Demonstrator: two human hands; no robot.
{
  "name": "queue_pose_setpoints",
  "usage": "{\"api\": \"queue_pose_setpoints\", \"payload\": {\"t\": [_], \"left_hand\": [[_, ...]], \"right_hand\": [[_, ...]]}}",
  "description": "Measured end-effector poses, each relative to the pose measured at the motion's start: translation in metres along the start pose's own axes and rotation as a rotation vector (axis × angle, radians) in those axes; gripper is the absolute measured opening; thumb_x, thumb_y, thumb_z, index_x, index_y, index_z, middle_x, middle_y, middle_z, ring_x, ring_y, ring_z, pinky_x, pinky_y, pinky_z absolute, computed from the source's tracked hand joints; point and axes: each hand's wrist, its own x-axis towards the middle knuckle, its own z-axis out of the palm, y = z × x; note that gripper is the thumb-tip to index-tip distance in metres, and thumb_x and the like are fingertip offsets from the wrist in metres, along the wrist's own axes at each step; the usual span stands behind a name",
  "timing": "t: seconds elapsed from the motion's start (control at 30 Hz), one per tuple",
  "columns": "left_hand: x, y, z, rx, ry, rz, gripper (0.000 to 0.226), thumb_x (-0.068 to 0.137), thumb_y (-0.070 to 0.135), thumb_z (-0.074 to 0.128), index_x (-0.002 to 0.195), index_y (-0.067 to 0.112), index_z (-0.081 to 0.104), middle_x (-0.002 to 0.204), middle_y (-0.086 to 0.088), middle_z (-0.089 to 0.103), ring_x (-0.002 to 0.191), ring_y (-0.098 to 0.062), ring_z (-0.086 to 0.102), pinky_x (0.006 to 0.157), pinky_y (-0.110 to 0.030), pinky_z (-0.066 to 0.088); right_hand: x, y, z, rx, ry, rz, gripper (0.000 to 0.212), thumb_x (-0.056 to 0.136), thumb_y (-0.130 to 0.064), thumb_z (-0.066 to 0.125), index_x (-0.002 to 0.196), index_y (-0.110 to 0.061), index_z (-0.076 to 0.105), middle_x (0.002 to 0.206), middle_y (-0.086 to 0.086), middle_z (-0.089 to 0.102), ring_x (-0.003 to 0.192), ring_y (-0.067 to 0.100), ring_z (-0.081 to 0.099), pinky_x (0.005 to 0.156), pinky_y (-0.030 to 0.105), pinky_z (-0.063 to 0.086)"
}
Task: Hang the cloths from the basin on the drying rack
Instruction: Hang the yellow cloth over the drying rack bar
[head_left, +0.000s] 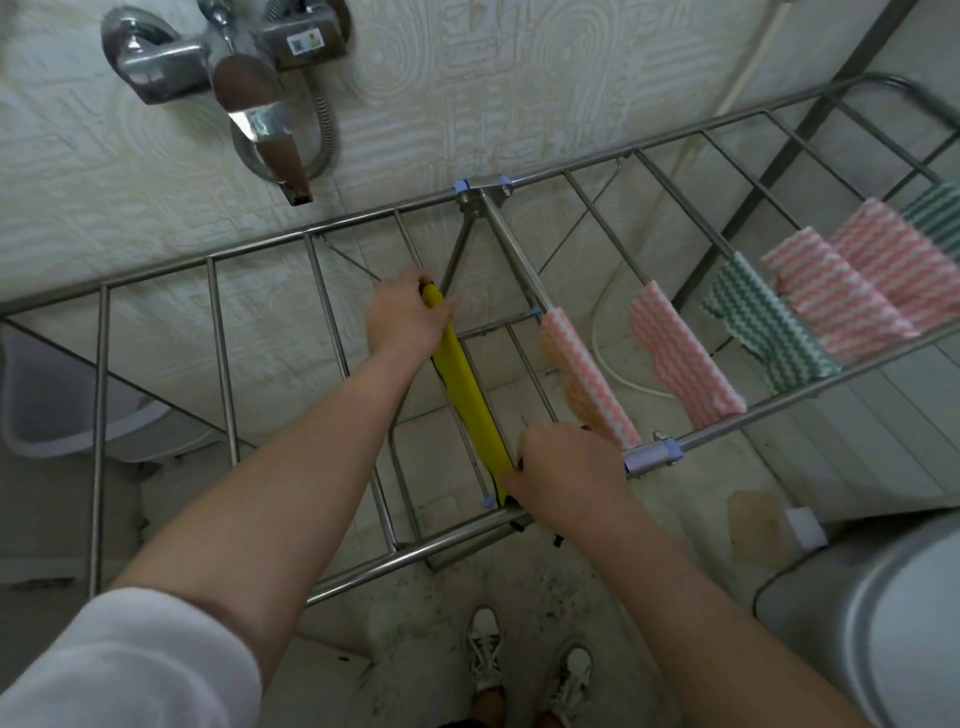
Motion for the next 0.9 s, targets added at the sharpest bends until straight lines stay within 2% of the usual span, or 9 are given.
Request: {"api": "queue_pose_setpoints", "payload": {"t": [0.13, 0.3, 0.37, 0.43, 0.53, 0.6, 0.67, 0.8, 0.9], "left_hand": [[-0.027, -0.004, 0.007, -0.012, -0.222, -0.047, 0.093, 0.072, 0.047, 0.075, 0.146, 0.019, 0.024, 0.134, -0.014, 0.04, 0.119, -0.029, 0.047, 0.094, -0.038, 0.046], [-0.038, -0.008, 0.008, -0.305, -0.309, -0.184, 0.108, 0.063, 0.038, 0.082, 0.148, 0.033, 0.016, 0.142, -0.011, 0.037, 0.123, -0.031, 0.047, 0.093, -0.049, 0.051], [-0.046, 0.0, -0.002, -0.342, -0.235, -0.171, 0.093, 0.07, 0.035, 0.079, 0.144, 0.027, 0.024, 0.132, -0.004, 0.041, 0.118, -0.024, 0.049, 0.097, -0.043, 0.048], [-0.068, 0.011, -0.019, -0.437, -0.128, -0.128, 0.058, 0.082, 0.026, 0.071, 0.132, 0.021, 0.042, 0.114, -0.001, 0.046, 0.102, -0.016, 0.052, 0.089, -0.033, 0.049], [-0.114, 0.025, -0.053, -0.716, -0.355, -0.089, 0.009, 0.09, 0.015, 0.06, 0.095, 0.02, 0.066, 0.086, -0.001, 0.062, 0.079, -0.015, 0.057, 0.074, -0.031, 0.05], [-0.142, 0.035, -0.067, -0.695, -0.633, -0.006, 0.014, 0.092, 0.019, 0.056, 0.093, 0.016, 0.07, 0.082, 0.002, 0.069, 0.077, -0.013, 0.063, 0.074, -0.026, 0.052], [-0.165, 0.045, -0.07, -0.624, -0.735, 0.097, 0.014, 0.088, 0.023, 0.06, 0.094, 0.015, 0.07, 0.083, 0.004, 0.071, 0.078, -0.008, 0.065, 0.075, -0.021, 0.052], [-0.179, 0.052, -0.07, -0.645, -0.538, 0.135, 0.007, 0.081, 0.02, 0.069, 0.084, 0.015, 0.072, 0.073, 0.006, 0.07, 0.071, -0.008, 0.063, 0.069, -0.024, 0.051], [-0.175, 0.055, -0.088, -0.703, -0.408, 0.177, 0.014, 0.088, 0.007, 0.061, 0.082, 0.016, 0.07, 0.068, 0.011, 0.067, 0.068, -0.003, 0.061, 0.066, -0.016, 0.048]], "right_hand": [[-0.001, 0.0, 0.004, -0.006, -0.024, 0.01, 0.044, 0.086, -0.029, 0.064, 0.054, -0.018, 0.036, 0.054, -0.001, 0.038, 0.047, 0.012, 0.037, 0.044, 0.022, 0.023], [-0.003, 0.002, -0.003, 0.134, -0.09, 0.009, 0.044, 0.086, -0.034, 0.064, 0.053, -0.015, 0.042, 0.049, -0.001, 0.04, 0.045, 0.012, 0.038, 0.045, 0.022, 0.026], [-0.009, 0.01, -0.016, 0.329, -0.101, 0.018, 0.044, 0.087, -0.036, 0.063, 0.056, -0.006, 0.052, 0.049, 0.004, 0.044, 0.044, 0.015, 0.041, 0.046, 0.024, 0.03], [-0.021, 0.023, -0.037, 0.652, -0.049, 0.046, 0.039, 0.088, -0.034, 0.063, 0.068, 0.0, 0.063, 0.059, 0.014, 0.051, 0.053, 0.019, 0.051, 0.054, 0.026, 0.042], [-0.041, 0.039, -0.068, 1.172, 0.017, 0.113, 0.022, 0.088, -0.03, 0.065, 0.078, -0.012, 0.075, 0.068, 0.009, 0.054, 0.065, 0.02, 0.057, 0.065, 0.031, 0.049], [-0.046, 0.042, -0.078, 1.428, 0.002, 0.127, 0.022, 0.089, -0.027, 0.064, 0.076, -0.015, 0.076, 0.066, 0.004, 0.051, 0.062, 0.014, 0.054, 0.06, 0.027, 0.05], [-0.047, 0.039, -0.083, 1.55, 0.005, 0.127, 0.022, 0.089, -0.028, 0.064, 0.077, -0.015, 0.077, 0.074, 0.008, 0.055, 0.067, 0.016, 0.056, 0.069, 0.034, 0.053], [-0.045, 0.029, -0.088, 1.677, -0.045, 0.061, 0.023, 0.085, -0.018, 0.066, 0.1, -0.001, 0.071, 0.087, 0.012, 0.059, 0.076, 0.018, 0.063, 0.08, 0.035, 0.055], [-0.049, 0.028, -0.095, 1.647, -0.125, -0.032, 0.033, 0.082, -0.01, 0.065, 0.113, 0.001, 0.063, 0.107, 0.02, 0.066, 0.103, 0.03, 0.066, 0.097, 0.046, 0.05]]}}
